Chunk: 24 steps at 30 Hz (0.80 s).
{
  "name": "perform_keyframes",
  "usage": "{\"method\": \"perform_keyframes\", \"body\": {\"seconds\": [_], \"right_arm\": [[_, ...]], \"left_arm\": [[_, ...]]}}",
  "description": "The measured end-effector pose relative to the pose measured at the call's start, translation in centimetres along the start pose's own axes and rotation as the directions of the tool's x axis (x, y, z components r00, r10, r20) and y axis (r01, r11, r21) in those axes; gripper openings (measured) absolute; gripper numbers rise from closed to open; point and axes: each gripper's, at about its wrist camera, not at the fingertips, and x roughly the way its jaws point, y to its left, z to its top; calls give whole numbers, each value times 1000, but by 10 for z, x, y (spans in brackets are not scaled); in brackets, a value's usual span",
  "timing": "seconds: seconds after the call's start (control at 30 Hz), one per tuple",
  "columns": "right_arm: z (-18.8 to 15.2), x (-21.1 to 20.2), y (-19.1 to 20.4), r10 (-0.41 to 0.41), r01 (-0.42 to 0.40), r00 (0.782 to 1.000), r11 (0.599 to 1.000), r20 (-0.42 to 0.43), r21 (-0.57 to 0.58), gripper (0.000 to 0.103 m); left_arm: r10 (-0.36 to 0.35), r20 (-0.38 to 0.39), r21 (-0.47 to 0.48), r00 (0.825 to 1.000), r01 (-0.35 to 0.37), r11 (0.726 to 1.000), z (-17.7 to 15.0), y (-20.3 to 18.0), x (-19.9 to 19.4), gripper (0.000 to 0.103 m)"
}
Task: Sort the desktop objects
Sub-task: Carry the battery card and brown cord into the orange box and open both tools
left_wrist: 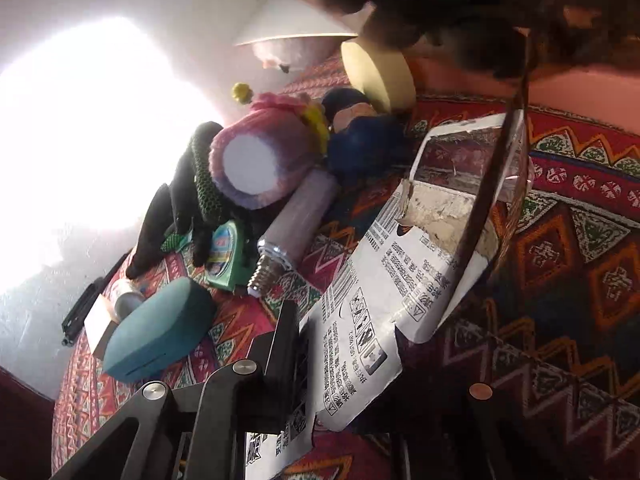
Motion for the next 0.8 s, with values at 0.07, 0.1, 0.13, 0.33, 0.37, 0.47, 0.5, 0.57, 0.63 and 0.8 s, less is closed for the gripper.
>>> {"method": "perform_keyframes", "body": {"seconds": [0.07,0.1,0.13,0.33,0.37,0.47,0.5,0.57,0.63,0.8], "right_arm": [[0,-8,-4,5,-5,1000,1000,18,16,17],[0,-13,-6,6,-6,1000,1000,26,23,17],[0,-17,-7,7,-8,999,1000,35,28,17],[-11,-53,1,30,-33,995,999,92,33,17],[-13,-59,2,38,-42,994,999,99,31,17],[-19,-76,9,51,-54,992,998,117,18,17],[-21,-82,11,53,-55,991,998,120,14,17],[-24,-94,16,54,-55,990,998,130,3,17],[-27,-109,23,62,-61,987,998,149,-11,17],[-40,-155,41,75,-63,974,996,212,-63,17]], "left_arm": [[-5,-7,-43,1000,5,999,-4,9,-12,16],[-9,-9,-65,1000,8,998,-6,14,-18,16],[-16,-9,-92,1000,15,996,-7,20,-27,16],[-38,17,-239,999,41,970,-13,42,-92,16],[-35,22,-257,999,40,966,-13,45,-102,16],[-43,37,-325,998,53,944,-15,54,-126,16],[-43,40,-341,998,54,939,-17,57,-133,16],[-36,46,-363,998,50,930,-20,59,-150,16],[-31,63,-379,998,53,924,-20,61,-167,16],[-25,122,-393,992,71,917,-10,60,-212,16]]}}
